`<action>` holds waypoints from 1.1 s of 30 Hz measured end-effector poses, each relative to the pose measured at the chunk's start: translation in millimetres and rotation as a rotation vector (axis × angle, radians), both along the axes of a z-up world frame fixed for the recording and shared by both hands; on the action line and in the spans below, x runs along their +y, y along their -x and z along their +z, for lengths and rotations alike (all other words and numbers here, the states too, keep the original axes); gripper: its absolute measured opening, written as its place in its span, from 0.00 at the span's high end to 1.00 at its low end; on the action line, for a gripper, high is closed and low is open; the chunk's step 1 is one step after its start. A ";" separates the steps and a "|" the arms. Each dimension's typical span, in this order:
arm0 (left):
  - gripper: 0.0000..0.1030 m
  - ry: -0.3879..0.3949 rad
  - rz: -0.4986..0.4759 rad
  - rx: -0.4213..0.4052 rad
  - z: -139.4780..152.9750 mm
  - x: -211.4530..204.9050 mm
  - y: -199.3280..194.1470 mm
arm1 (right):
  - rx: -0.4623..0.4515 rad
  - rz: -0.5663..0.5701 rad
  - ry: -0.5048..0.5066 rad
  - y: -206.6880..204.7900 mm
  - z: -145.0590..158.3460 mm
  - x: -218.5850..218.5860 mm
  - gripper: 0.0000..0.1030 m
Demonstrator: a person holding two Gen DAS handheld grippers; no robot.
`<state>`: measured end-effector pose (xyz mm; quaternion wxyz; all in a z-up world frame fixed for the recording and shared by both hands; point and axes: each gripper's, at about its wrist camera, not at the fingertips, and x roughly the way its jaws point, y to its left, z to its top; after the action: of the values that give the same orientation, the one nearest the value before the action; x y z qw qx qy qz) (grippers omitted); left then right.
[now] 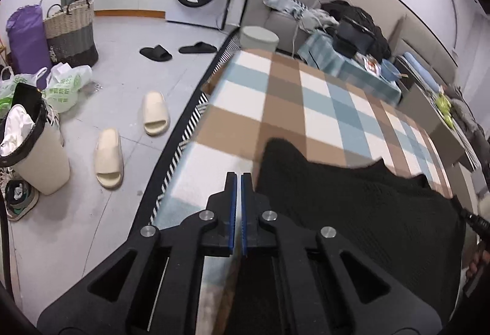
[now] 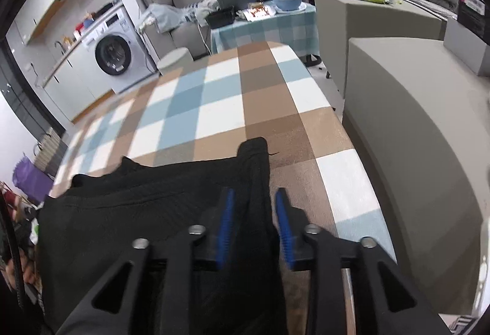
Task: Fold small clothes
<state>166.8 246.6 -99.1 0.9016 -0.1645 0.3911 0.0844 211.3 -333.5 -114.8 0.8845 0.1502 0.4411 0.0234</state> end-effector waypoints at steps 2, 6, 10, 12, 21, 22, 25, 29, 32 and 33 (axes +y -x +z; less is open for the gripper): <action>0.98 0.006 -0.018 0.008 0.8 -7.9 7.5 | -0.017 0.014 -0.012 11.7 6.9 1.7 0.56; 0.67 -0.003 -0.056 0.011 1.8 -26.0 29.9 | -0.002 0.058 -0.040 40.8 11.7 7.0 0.42; 0.52 -0.035 -0.080 -0.008 3.5 -45.0 62.8 | 0.034 0.097 -0.046 82.4 3.0 9.3 0.42; 0.48 -0.031 -0.082 -0.006 2.8 -50.7 76.0 | 0.063 0.093 -0.059 106.7 -6.9 6.8 0.42; 0.38 0.015 -0.080 -0.003 -0.7 -67.4 134.7 | 0.045 0.143 -0.114 162.1 -21.8 6.8 0.67; 0.38 0.019 -0.080 -0.001 -0.4 -67.9 136.7 | 0.031 0.161 -0.120 164.4 -19.9 9.2 0.76; 0.38 0.009 -0.082 -0.009 2.1 -71.6 147.3 | -0.056 0.209 -0.112 175.4 -7.4 15.6 0.91; 0.38 -0.002 -0.088 -0.011 4.5 -75.2 159.4 | -0.052 0.186 -0.107 185.3 -5.9 0.9 0.94; 0.38 -0.008 -0.092 -0.001 2.6 -77.5 166.1 | 0.007 0.141 -0.059 187.2 -16.2 -5.7 0.96; 0.38 -0.009 -0.092 0.001 2.3 -78.3 167.8 | 0.006 0.144 -0.071 189.2 -16.2 -6.0 0.94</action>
<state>-1.0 168.3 -96.8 0.9051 -0.1421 0.3983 0.0445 22.1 -339.5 -131.0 0.8733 0.1495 0.4523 0.1025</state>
